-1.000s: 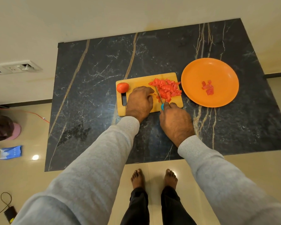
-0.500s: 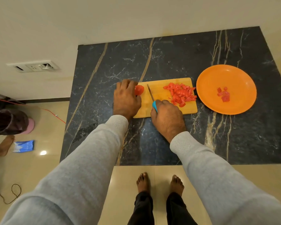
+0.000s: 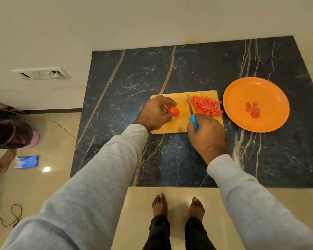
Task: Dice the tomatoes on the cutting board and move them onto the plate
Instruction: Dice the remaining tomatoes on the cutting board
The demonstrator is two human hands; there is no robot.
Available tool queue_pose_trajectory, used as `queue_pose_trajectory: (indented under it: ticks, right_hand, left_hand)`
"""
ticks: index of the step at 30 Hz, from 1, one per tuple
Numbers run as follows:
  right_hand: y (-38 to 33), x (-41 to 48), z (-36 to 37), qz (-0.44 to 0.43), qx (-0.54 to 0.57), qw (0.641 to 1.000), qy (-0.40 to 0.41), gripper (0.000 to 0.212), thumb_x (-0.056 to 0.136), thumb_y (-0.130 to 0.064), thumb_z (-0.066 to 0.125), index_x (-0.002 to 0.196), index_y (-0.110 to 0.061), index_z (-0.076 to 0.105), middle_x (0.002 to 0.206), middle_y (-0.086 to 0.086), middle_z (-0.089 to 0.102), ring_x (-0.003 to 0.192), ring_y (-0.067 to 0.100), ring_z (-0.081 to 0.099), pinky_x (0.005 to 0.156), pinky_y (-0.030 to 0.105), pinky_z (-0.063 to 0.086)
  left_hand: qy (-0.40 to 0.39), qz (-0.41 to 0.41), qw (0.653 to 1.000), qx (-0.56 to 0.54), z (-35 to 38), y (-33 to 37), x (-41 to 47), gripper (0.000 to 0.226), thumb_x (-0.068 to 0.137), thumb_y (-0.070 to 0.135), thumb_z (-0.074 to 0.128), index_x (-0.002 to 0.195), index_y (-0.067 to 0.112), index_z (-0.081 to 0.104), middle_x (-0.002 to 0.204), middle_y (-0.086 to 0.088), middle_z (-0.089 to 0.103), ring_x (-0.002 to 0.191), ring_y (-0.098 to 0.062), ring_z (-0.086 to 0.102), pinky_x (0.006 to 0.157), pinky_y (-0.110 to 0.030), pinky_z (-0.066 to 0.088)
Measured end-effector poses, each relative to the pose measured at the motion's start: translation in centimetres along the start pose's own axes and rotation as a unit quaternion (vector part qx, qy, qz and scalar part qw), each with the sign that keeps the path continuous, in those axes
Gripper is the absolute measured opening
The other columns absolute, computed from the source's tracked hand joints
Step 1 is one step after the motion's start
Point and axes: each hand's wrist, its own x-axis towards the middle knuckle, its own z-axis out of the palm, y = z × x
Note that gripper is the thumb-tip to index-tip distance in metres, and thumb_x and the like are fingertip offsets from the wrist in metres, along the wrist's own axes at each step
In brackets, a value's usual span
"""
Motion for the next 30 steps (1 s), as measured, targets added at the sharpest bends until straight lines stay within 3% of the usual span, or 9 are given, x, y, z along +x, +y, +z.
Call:
queue_pose_trajectory:
  ticks: [4,8,11,13,16,18,22,26,30]
  right_hand:
    - [1.5,-1.4,0.0,0.015,0.017,1.000,-0.008,0.034,0.097,-0.039,0.055,0.109,-0.012,0.070,0.093,0.007,0.069,0.079,0.024,0.064,0.066,0.033,0.052]
    - [1.7,-2.5,0.3,0.005,0.031,0.999,-0.031,0.032,0.096,-0.039,0.056,0.111,-0.015,0.070,0.092,0.005,0.068,0.079,0.023,0.063,0.066,0.031,0.051]
    - [1.3,-2.6,0.5,0.001,0.040,0.998,-0.039,0.030,0.096,-0.040,0.056,0.109,-0.016,0.069,0.089,0.004,0.067,0.077,0.022,0.061,0.066,0.033,0.053]
    - [1.1,-2.7,0.5,-0.013,0.033,0.999,-0.042,0.028,0.096,-0.040,0.055,0.104,-0.016,0.068,0.086,0.003,0.064,0.073,0.021,0.059,0.064,0.032,0.051]
    - [0.9,-2.9,0.3,-0.022,0.036,0.998,-0.037,0.029,0.097,-0.038,0.055,0.107,-0.014,0.068,0.083,0.004,0.062,0.071,0.021,0.057,0.062,0.034,0.052]
    - [0.8,-3.0,0.2,-0.023,0.034,0.998,-0.038,0.032,0.097,-0.038,0.055,0.112,-0.013,0.067,0.085,0.005,0.063,0.073,0.022,0.058,0.063,0.036,0.053]
    - [0.7,-3.1,0.2,-0.019,0.036,0.998,-0.043,0.037,0.097,-0.039,0.055,0.119,-0.012,0.067,0.090,0.006,0.065,0.078,0.023,0.061,0.068,0.039,0.057]
    - [0.5,-3.2,0.2,-0.015,0.062,0.997,-0.037,0.038,0.097,-0.038,0.057,0.121,-0.011,0.067,0.093,0.007,0.067,0.081,0.024,0.063,0.069,0.038,0.057]
    - [0.4,-3.2,0.4,-0.024,0.070,0.997,-0.037,0.034,0.097,-0.039,0.054,0.114,-0.013,0.068,0.085,0.004,0.063,0.074,0.021,0.058,0.063,0.036,0.053]
  left_hand:
    - [-0.056,-0.002,0.998,-0.022,0.7,0.7,0.5,0.054,0.082,0.019,0.089,0.132,0.024,0.070,0.116,0.001,0.067,0.094,-0.015,0.064,0.091,-0.027,0.054]
    - [-0.050,-0.042,0.995,-0.076,1.5,0.9,0.9,0.040,0.084,0.019,0.089,0.118,0.023,0.069,0.109,0.002,0.071,0.087,-0.010,0.066,0.075,-0.013,0.052]
    - [0.001,-0.077,0.993,-0.087,2.0,0.7,1.1,0.030,0.084,0.021,0.089,0.111,0.028,0.078,0.101,0.004,0.073,0.088,-0.014,0.068,0.085,-0.031,0.062]
    - [0.020,-0.107,0.988,-0.112,2.2,0.5,1.2,0.028,0.087,0.015,0.085,0.112,0.026,0.080,0.093,0.003,0.073,0.083,-0.017,0.072,0.082,-0.037,0.065]
    - [0.023,-0.133,0.975,-0.178,2.3,0.6,0.9,0.021,0.093,0.011,0.079,0.113,0.018,0.081,0.092,-0.002,0.076,0.086,-0.020,0.076,0.074,-0.037,0.067]
    - [0.034,-0.140,0.964,-0.222,2.5,0.8,0.6,0.018,0.091,0.022,0.083,0.108,0.017,0.082,0.093,-0.002,0.079,0.086,-0.018,0.078,0.070,-0.038,0.067]
    - [0.077,-0.173,0.960,-0.205,2.8,1.3,0.5,0.010,0.087,0.023,0.087,0.094,0.018,0.083,0.082,0.000,0.078,0.078,-0.016,0.077,0.061,-0.033,0.066]
    - [0.072,-0.192,0.946,-0.250,2.9,1.4,0.3,0.017,0.087,0.014,0.086,0.103,0.017,0.079,0.088,-0.003,0.079,0.078,-0.018,0.079,0.064,-0.035,0.066]
    - [0.075,-0.193,0.933,-0.296,3.1,0.8,0.0,0.020,0.085,0.019,0.088,0.104,0.016,0.082,0.095,-0.007,0.080,0.083,-0.020,0.079,0.072,-0.034,0.066]
